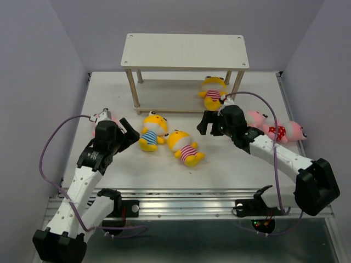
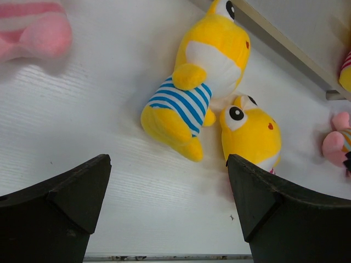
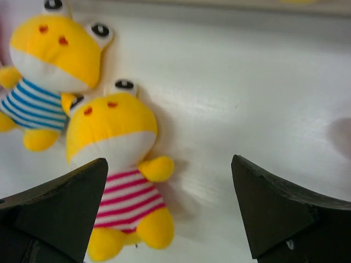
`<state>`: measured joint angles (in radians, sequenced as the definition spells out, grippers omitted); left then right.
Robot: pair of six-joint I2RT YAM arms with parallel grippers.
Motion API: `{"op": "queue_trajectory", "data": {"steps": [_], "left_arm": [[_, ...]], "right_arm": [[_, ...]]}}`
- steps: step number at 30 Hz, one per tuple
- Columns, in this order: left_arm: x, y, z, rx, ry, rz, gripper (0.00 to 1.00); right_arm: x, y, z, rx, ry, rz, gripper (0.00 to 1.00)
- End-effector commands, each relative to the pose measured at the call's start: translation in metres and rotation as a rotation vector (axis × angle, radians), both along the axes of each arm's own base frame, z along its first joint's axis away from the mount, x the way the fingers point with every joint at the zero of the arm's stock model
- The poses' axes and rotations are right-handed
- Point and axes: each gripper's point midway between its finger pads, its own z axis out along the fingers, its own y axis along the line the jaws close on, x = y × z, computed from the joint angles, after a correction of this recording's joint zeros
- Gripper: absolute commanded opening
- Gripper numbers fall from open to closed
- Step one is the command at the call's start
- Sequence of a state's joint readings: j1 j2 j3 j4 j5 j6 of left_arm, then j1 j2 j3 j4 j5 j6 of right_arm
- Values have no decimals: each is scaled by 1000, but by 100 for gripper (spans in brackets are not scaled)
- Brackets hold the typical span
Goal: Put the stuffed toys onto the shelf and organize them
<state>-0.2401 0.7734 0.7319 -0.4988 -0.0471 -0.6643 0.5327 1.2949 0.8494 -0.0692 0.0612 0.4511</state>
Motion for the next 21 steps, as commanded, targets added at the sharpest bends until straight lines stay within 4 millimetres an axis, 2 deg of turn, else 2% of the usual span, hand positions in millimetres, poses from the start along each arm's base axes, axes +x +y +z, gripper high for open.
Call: {"op": "queue_trajectory", "data": {"steps": [1, 4, 8, 9, 17, 21], "left_arm": [[1, -5, 5, -13, -17, -29, 99], [0, -4, 6, -10, -19, -31, 99], [1, -5, 7, -11, -20, -35, 99], [1, -5, 6, -9, -17, -32, 99], [1, -6, 4, -13, -13, -40, 99], [1, -6, 4, -15, -15, -39, 99]], "right_arm": [[-65, 7, -48, -33, 197, 228, 100], [-85, 4, -57, -14, 223, 260, 100], [-111, 19, -55, 81, 258, 388, 100], [-114, 20, -60, 87, 274, 395, 100], [-108, 28, -71, 110, 295, 397, 99], [-105, 36, -72, 141, 291, 421, 88]]}}
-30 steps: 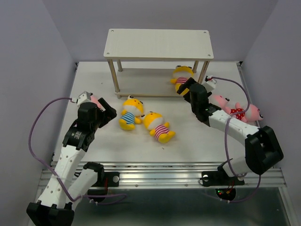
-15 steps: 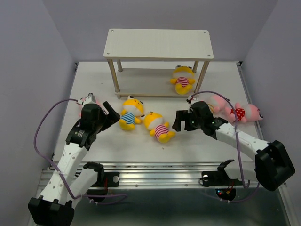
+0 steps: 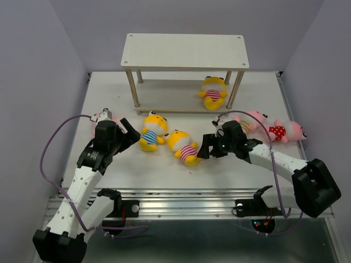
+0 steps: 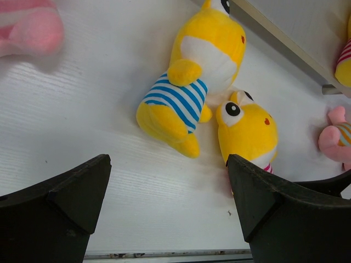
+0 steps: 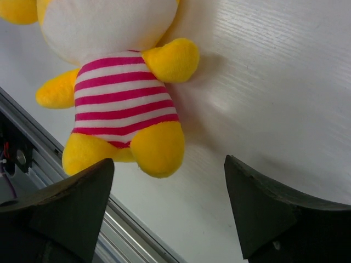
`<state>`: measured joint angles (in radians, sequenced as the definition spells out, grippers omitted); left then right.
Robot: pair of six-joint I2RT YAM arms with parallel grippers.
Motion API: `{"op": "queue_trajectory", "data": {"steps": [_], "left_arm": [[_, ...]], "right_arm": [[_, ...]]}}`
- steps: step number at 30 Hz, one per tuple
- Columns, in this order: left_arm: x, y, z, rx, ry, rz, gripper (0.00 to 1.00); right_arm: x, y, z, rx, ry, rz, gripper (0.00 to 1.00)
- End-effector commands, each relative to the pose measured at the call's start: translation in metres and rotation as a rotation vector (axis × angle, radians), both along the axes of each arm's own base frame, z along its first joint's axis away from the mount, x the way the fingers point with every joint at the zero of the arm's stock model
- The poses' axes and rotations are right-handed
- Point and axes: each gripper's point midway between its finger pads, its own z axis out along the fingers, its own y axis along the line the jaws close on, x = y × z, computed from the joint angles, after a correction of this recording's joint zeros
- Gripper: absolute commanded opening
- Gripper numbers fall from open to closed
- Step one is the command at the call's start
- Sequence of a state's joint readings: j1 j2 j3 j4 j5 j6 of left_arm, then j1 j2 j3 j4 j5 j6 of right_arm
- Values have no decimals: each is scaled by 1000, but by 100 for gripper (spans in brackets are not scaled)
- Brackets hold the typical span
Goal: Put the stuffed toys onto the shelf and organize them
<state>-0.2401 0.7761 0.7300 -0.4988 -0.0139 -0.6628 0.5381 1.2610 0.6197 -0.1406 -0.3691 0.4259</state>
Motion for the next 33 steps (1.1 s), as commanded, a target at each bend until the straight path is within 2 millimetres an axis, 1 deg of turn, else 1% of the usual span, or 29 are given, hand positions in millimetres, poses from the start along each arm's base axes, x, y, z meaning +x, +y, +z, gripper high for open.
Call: {"op": "queue_trajectory", "data": {"steps": [1, 2, 3, 4, 7, 8, 10, 12, 13, 14, 16, 17, 19, 20, 22, 24, 25, 26, 28, 29, 30, 33], "left_arm": [[3, -1, 5, 3, -24, -11, 99], [3, -1, 5, 3, -22, -11, 99], [3, -1, 5, 3, -22, -11, 99], [3, -1, 5, 3, -24, -11, 99], [3, 0, 6, 3, -27, -9, 99], [3, 0, 7, 3, -29, -7, 99], [3, 0, 6, 7, -25, -11, 99], [3, 0, 6, 6, -26, -11, 99], [4, 0, 6, 6, -28, -11, 99], [4, -1, 5, 6, -26, -12, 99], [4, -1, 5, 5, -26, -12, 99], [4, -1, 5, 6, -25, -14, 99], [4, -1, 6, 6, -26, -13, 99], [4, -1, 6, 6, -26, -14, 99], [3, -1, 6, 7, -26, -13, 99], [3, -1, 6, 5, -28, -12, 99], [3, 0, 6, 6, -28, -11, 99], [4, 0, 7, 5, -31, -11, 99], [4, 0, 6, 6, -29, -11, 99], [4, 0, 8, 5, -34, -9, 99], [4, -1, 7, 5, -32, -11, 99], [4, 0, 8, 5, -37, -8, 99]], "right_arm": [[7, 18, 12, 89, -40, 47, 82], [8, 20, 10, 89, -33, 50, 76], [8, 20, 8, 86, -25, 50, 74], [7, 20, 6, 85, -19, 54, 65], [2, 22, 0, 93, 13, 66, 61], [4, 26, 3, 118, 0, 69, 56], [3, 26, 1, 122, 8, 71, 56], [3, 27, 1, 126, 13, 69, 52], [2, 27, -1, 125, 14, 71, 52], [3, 27, 0, 129, 10, 71, 47], [3, 28, 1, 135, 8, 76, 45], [3, 29, 1, 138, 10, 80, 34], [2, 30, 2, 142, 9, 90, 21], [4, 32, 6, 151, -3, 93, 1], [1, 36, 11, 157, -24, 110, 1], [6, 35, 24, 160, -71, 97, 1], [5, 36, 28, 156, -79, 97, 1], [11, 35, 36, 153, -107, 80, 1], [12, 38, 55, 158, -159, 75, 1], [12, 37, 60, 155, -160, 60, 1], [19, 36, 72, 152, -187, 37, 1], [23, 33, 100, 164, -255, 8, 1]]}}
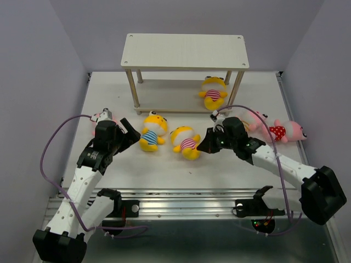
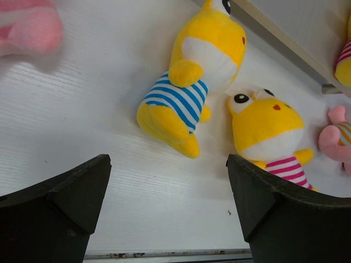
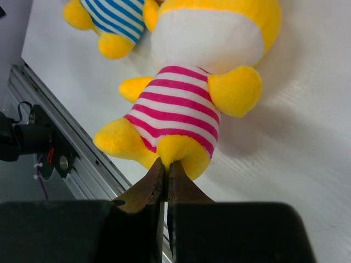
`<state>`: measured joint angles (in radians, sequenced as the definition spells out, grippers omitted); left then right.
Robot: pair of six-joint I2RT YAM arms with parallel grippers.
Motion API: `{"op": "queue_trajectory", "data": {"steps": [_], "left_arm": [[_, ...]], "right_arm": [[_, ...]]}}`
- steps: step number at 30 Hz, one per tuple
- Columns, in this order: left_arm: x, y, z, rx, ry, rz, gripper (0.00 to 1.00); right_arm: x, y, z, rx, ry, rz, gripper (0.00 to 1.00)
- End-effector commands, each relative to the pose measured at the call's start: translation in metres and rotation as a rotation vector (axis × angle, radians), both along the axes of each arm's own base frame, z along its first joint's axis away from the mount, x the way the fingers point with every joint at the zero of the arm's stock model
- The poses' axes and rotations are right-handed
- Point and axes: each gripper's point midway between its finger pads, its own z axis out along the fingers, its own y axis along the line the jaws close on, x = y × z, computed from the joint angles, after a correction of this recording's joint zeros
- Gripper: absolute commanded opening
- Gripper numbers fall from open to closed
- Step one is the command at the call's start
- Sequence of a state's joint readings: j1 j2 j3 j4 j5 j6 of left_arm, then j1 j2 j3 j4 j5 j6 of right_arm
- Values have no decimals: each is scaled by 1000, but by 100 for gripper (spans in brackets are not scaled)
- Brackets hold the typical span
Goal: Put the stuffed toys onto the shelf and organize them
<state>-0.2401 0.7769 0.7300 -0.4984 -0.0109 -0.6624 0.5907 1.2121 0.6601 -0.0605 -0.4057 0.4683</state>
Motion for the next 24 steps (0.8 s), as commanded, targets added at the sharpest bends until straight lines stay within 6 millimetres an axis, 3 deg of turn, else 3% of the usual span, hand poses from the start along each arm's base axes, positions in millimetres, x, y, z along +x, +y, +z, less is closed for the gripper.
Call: {"op": "queue_trajectory", "data": {"steps": [1, 7, 12, 22, 24], "left_arm": [[4, 0, 9, 6, -41, -7, 99], [5, -1, 11, 1, -49, -13, 99], [5, -1, 12, 1, -53, -17, 99], [5, -1, 11, 1, -53, -17, 99], [5, -1, 11, 2, -52, -16, 99]], "right_arm": [[23, 3, 70, 62, -182, -67, 1], [42, 2, 111, 84, -275, -123, 1], [71, 7, 126, 62, -337, -173, 1], [146, 26, 126, 42, -407, -327, 1], [160, 25, 118, 19, -414, -369, 1]]}}
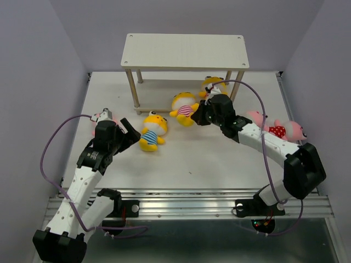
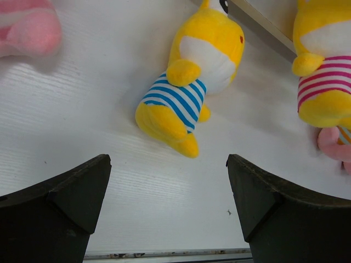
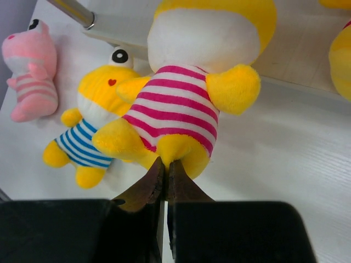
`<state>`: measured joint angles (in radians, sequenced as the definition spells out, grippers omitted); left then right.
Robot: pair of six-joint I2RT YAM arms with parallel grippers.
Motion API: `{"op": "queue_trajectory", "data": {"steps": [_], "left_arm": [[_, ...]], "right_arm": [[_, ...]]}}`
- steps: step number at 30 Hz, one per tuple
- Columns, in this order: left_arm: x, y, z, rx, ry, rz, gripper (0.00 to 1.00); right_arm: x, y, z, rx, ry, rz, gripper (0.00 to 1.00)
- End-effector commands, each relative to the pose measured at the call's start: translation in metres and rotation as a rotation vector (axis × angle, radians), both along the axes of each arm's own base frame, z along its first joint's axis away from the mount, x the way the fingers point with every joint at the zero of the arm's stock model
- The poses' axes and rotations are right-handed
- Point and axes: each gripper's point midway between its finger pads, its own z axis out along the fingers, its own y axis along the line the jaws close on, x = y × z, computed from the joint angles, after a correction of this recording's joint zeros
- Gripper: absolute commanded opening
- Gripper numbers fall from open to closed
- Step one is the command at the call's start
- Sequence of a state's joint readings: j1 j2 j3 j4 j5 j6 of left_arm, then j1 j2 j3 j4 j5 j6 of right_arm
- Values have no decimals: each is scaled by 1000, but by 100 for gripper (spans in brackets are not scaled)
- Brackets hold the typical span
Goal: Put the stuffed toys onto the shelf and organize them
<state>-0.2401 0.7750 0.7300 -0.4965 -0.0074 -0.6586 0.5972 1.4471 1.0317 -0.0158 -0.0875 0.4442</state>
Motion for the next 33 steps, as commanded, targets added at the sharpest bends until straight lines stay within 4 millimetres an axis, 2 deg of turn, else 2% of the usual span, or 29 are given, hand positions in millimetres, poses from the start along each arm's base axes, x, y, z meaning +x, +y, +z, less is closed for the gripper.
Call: {"op": "queue_trajectory", "data": {"steps": [1, 5, 6, 8, 9, 13, 21, 33], "left_arm": [[5, -1, 9, 2, -47, -13, 99], [5, -1, 9, 2, -48, -13, 99], [5, -1, 9, 3, -46, -13, 99], [5, -1, 9, 2, -48, -13, 99], [5, -1, 9, 4, -47, -12, 99], [5, -1, 9, 5, -46, -13, 99], [5, -1, 7, 6, -38, -14, 99], [6, -1, 4, 7, -28, -13, 99]], "right_arm": [[43, 6, 45, 56, -172, -107, 1], [64, 7, 40, 37, -223, -153, 1], [69, 6, 33, 22, -222, -169, 1], [76, 7, 31, 12, -242, -179, 1], [80, 7, 23, 0, -235, -191, 1], [92, 6, 12, -15, -245, -227, 1], [109, 3, 4, -39, -250, -293, 1], [119, -2, -7, -12, -228, -380, 1]]}}
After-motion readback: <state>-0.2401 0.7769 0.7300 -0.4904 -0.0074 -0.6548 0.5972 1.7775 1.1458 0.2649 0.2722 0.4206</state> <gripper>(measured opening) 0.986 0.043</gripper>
